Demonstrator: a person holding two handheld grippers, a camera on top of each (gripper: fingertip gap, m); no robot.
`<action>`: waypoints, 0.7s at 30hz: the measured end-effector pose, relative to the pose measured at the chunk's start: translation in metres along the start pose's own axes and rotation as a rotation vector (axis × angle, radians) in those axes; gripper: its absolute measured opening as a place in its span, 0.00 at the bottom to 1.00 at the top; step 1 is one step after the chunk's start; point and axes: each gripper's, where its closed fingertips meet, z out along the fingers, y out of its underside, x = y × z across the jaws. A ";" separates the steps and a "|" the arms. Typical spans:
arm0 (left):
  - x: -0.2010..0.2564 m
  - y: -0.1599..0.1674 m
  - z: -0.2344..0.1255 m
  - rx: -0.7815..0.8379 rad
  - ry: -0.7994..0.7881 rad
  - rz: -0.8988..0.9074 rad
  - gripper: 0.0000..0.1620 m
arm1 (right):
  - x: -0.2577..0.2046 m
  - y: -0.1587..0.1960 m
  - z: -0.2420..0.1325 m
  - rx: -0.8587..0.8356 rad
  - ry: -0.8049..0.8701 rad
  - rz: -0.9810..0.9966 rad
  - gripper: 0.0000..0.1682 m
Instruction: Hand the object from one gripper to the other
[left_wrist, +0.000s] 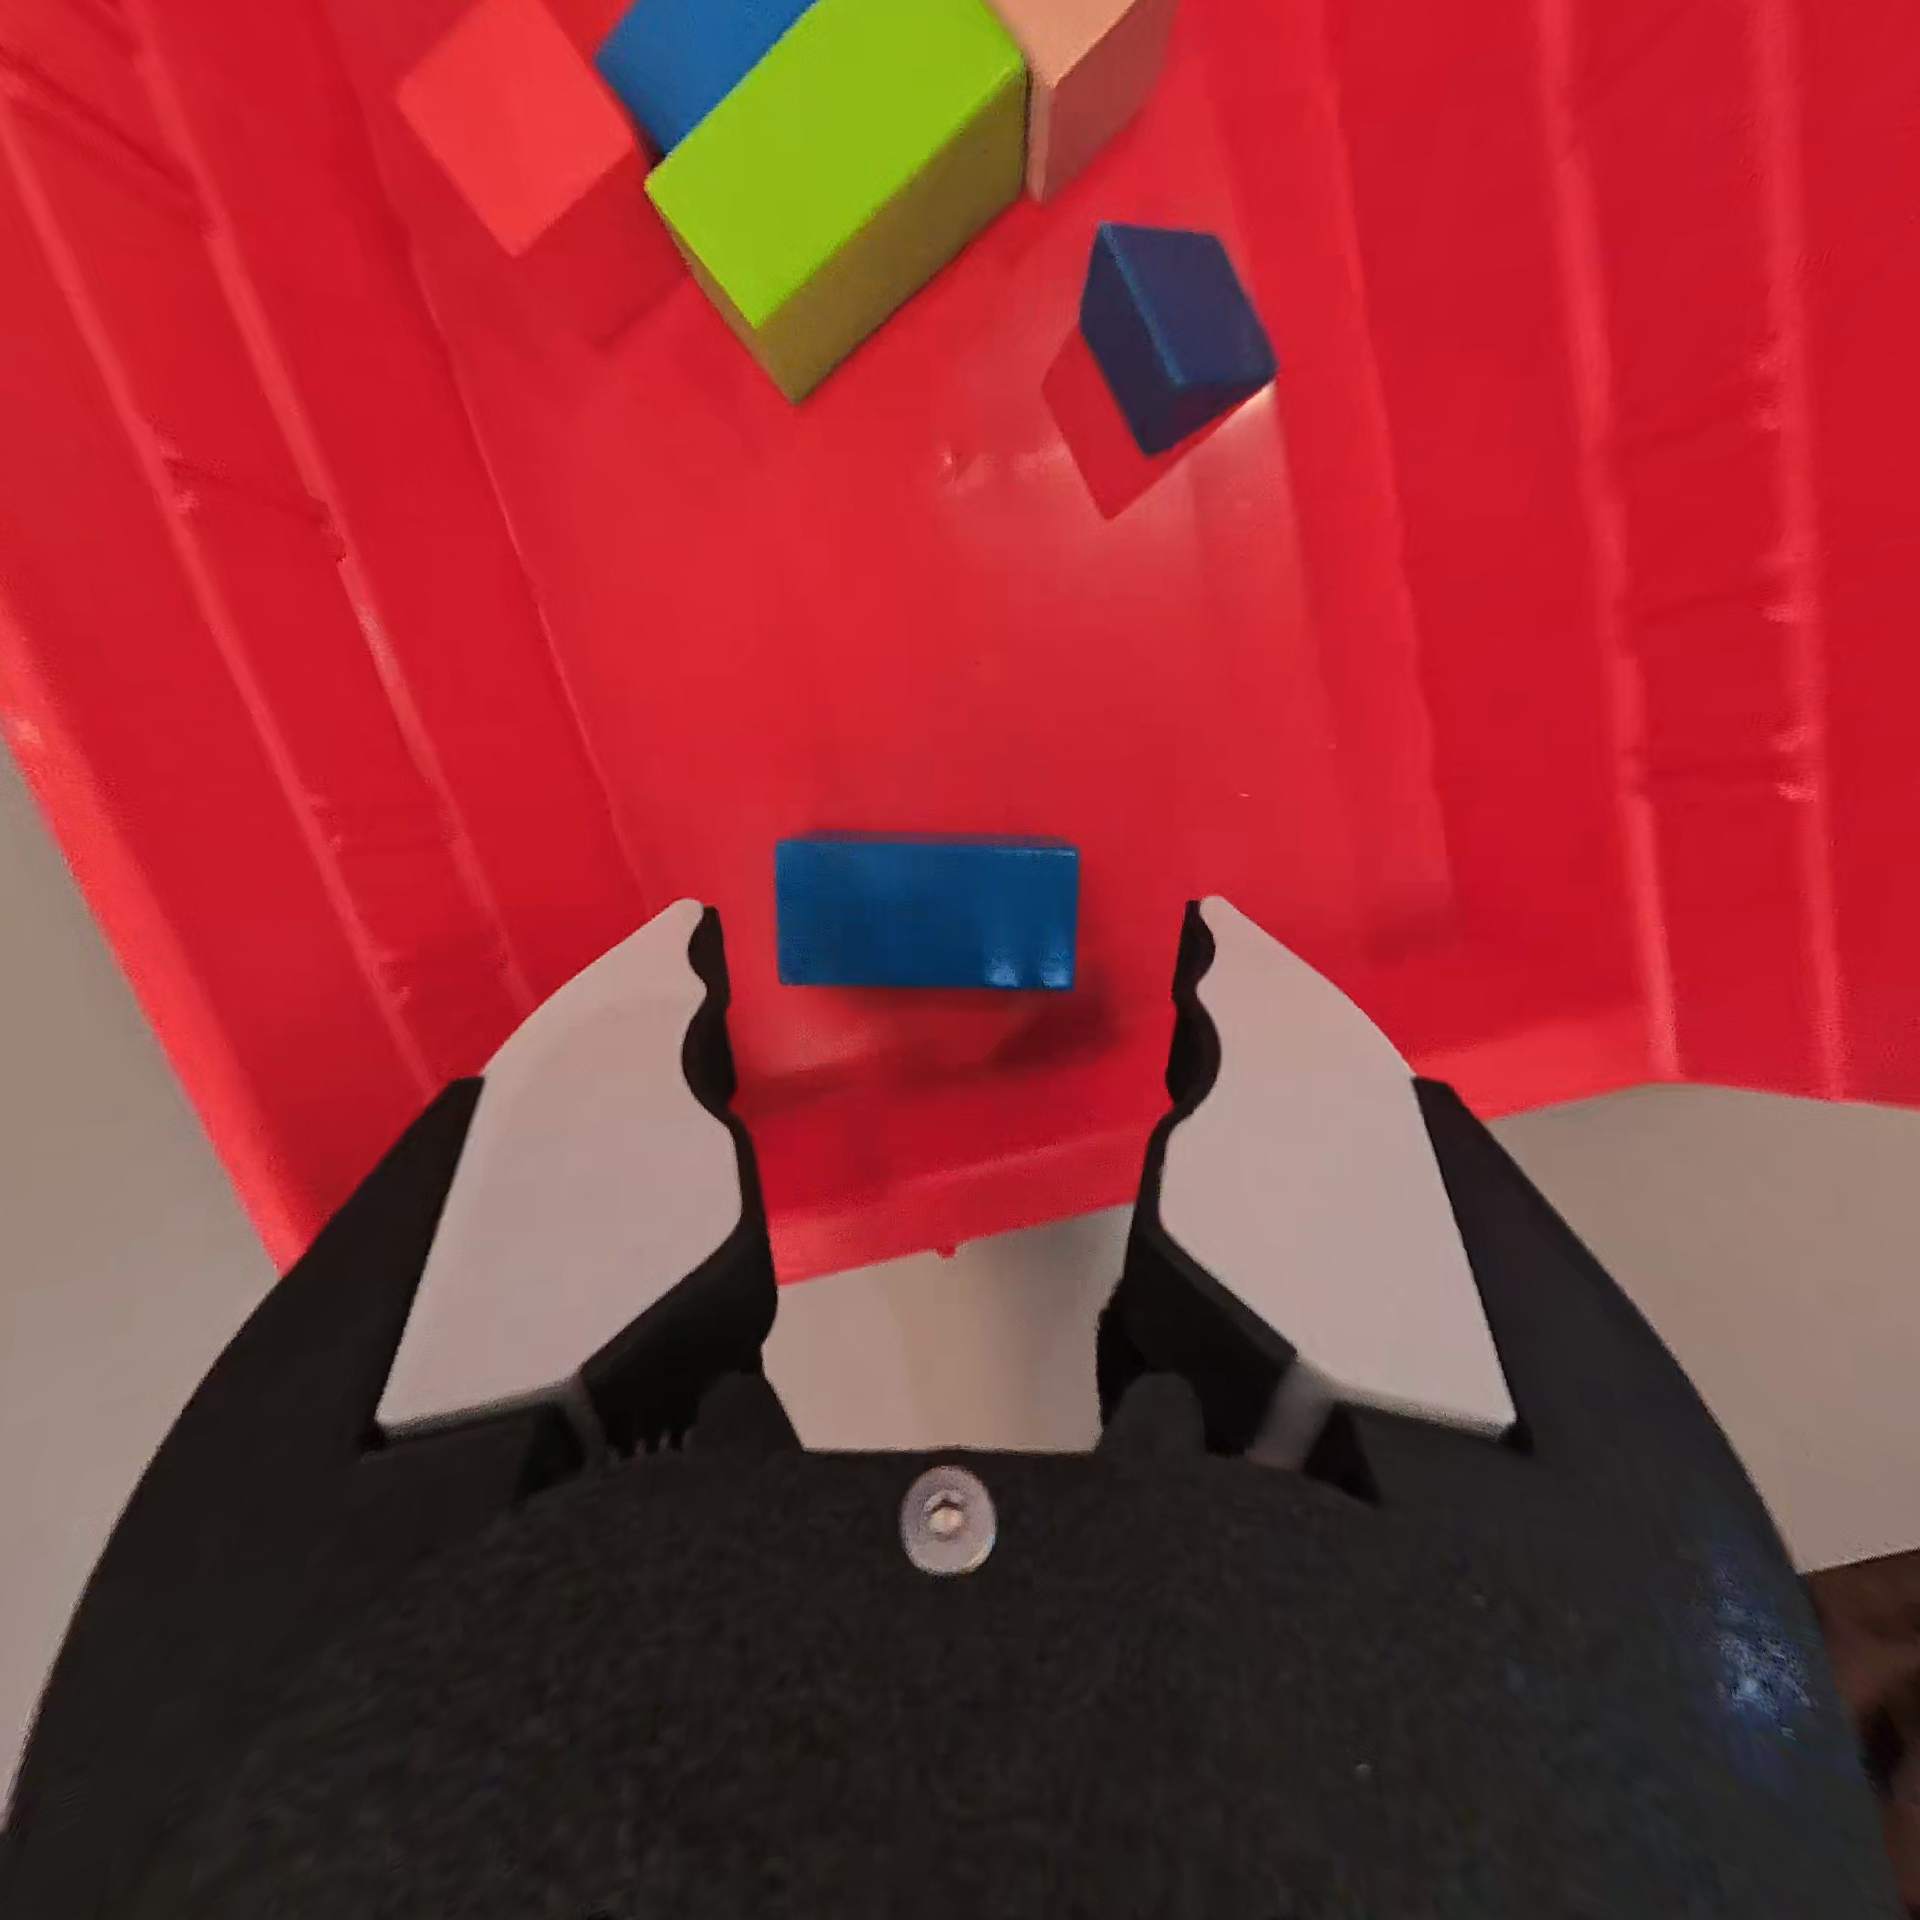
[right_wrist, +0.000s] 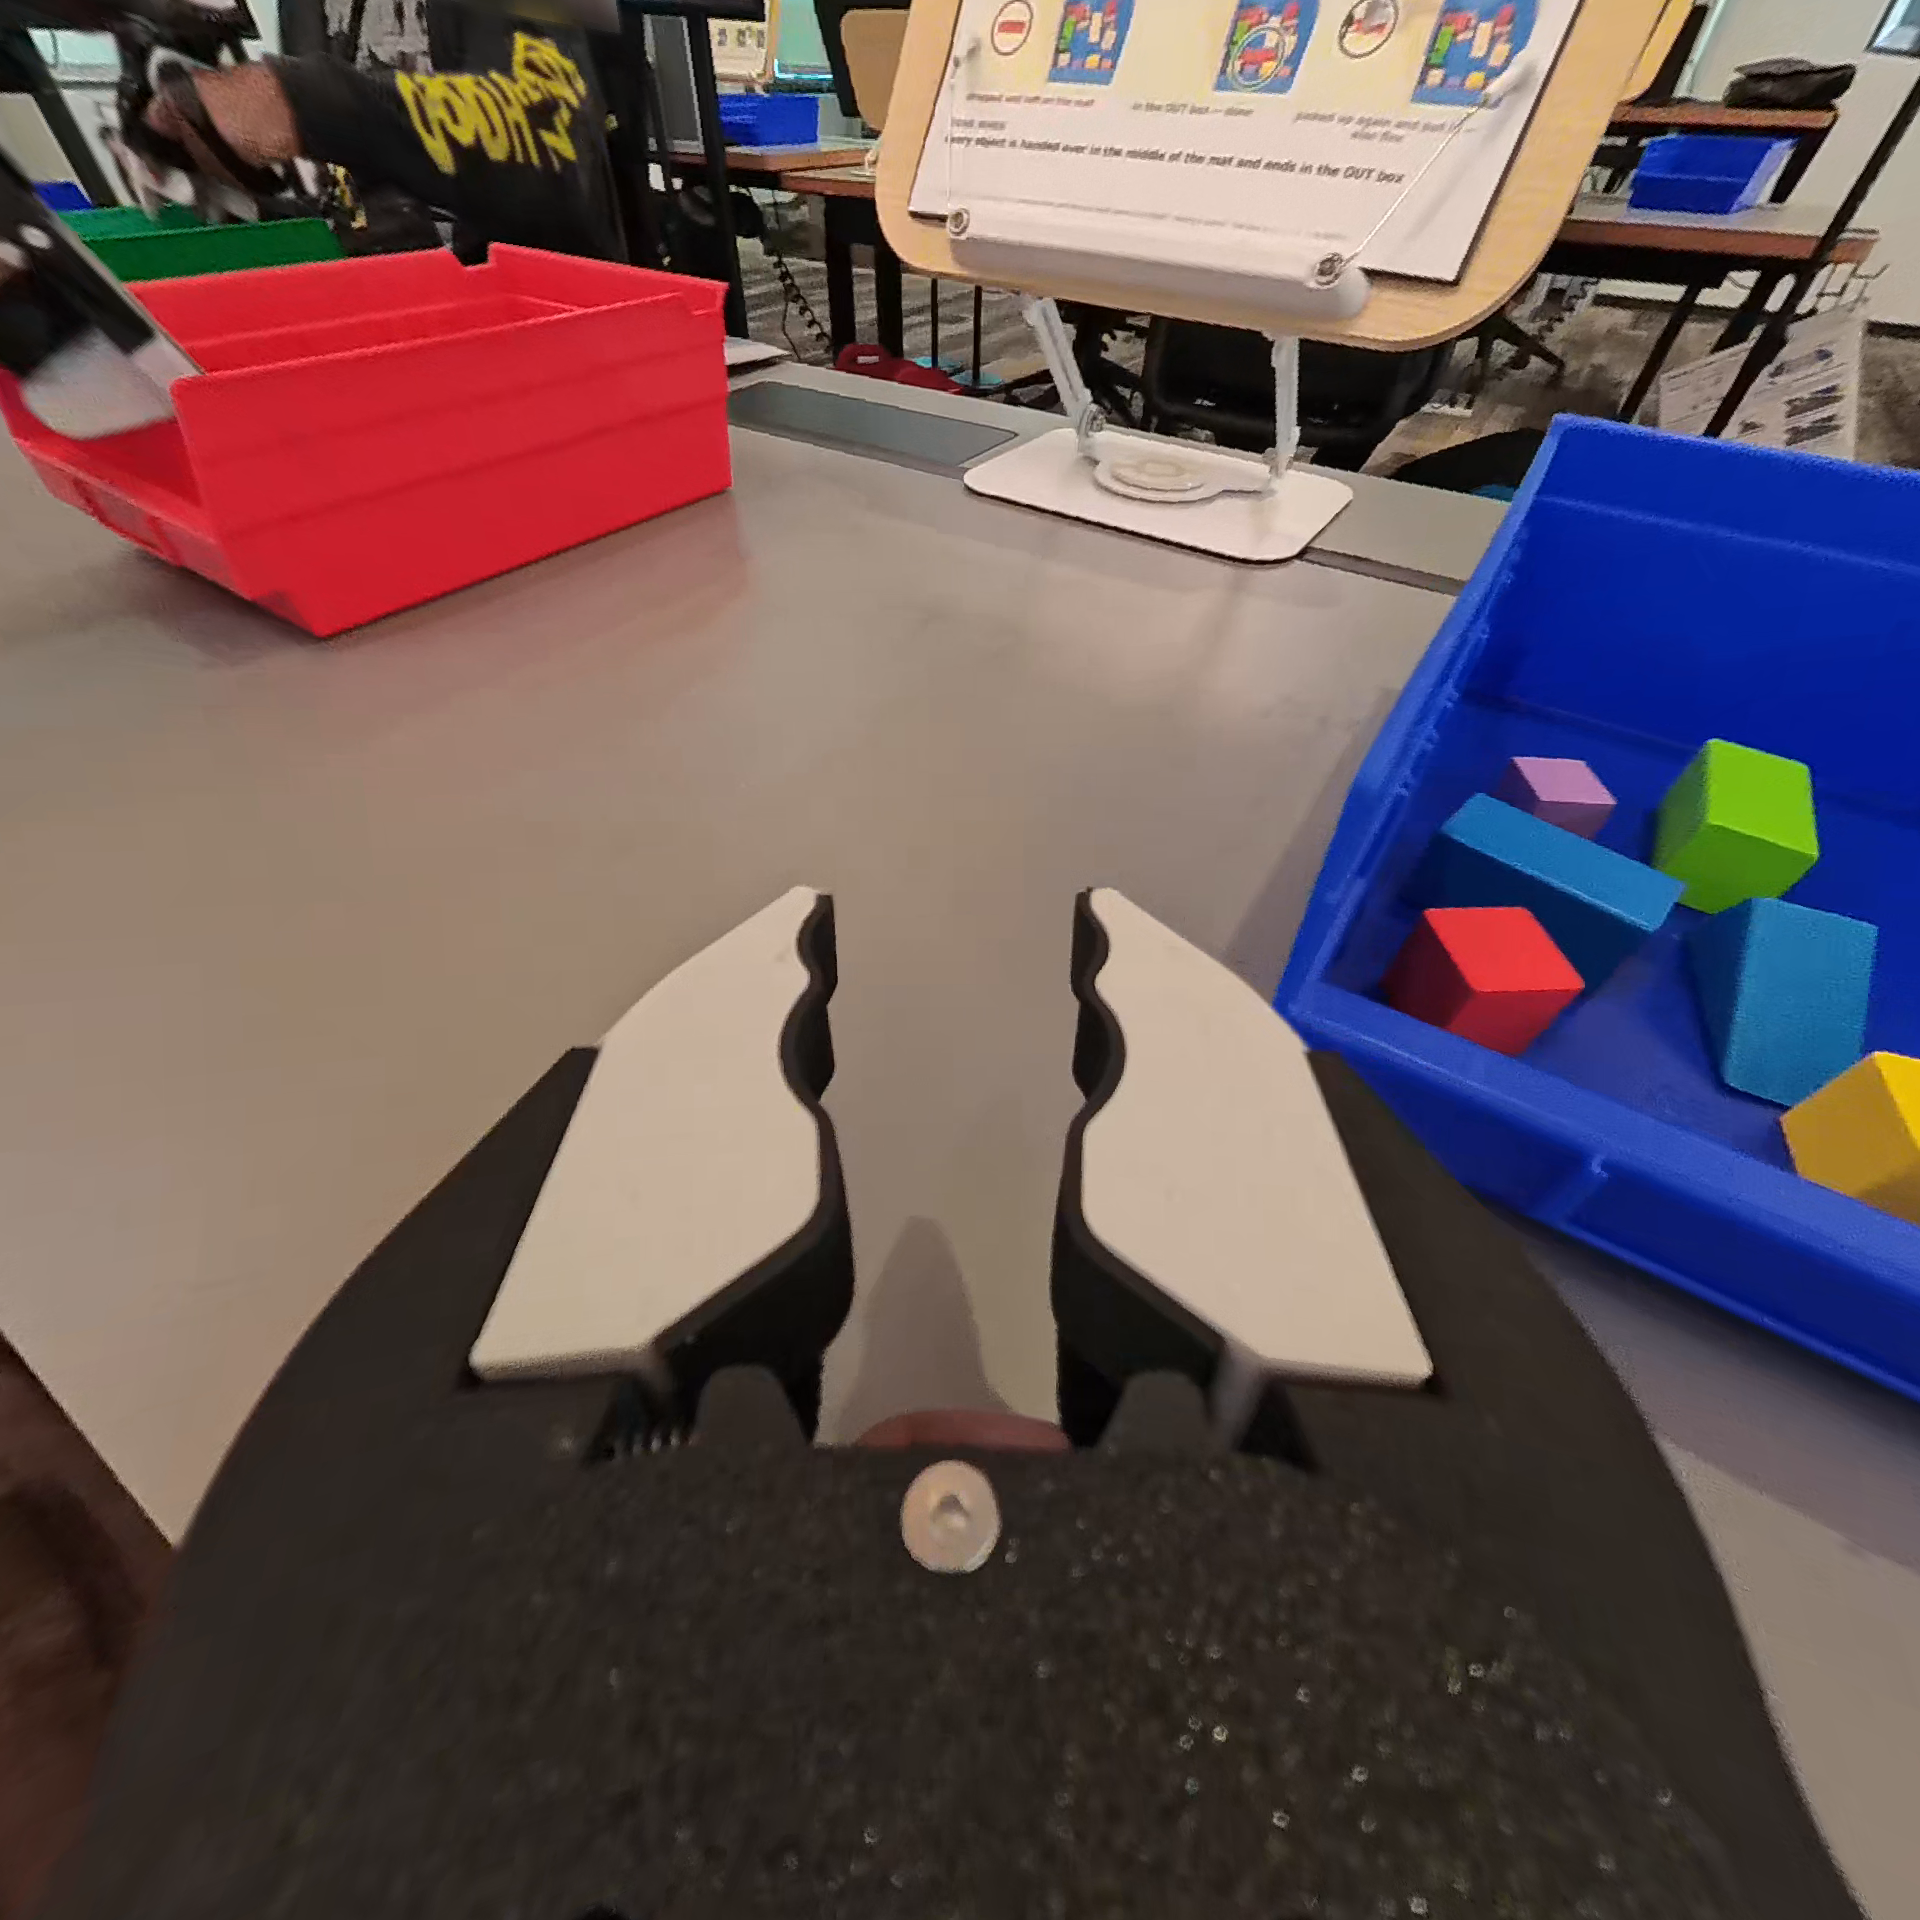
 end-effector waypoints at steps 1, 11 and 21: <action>-0.001 0.002 0.007 -0.034 0.003 0.004 0.51 | 0.000 0.001 0.000 -0.002 -0.003 -0.005 0.26; 0.003 0.013 0.025 -0.150 0.122 -0.043 0.41 | 0.005 0.008 0.000 -0.031 0.000 0.018 0.26; 0.059 -0.048 -0.065 0.374 0.737 -0.265 0.41 | -0.011 -0.022 0.016 0.034 -0.081 -0.086 0.26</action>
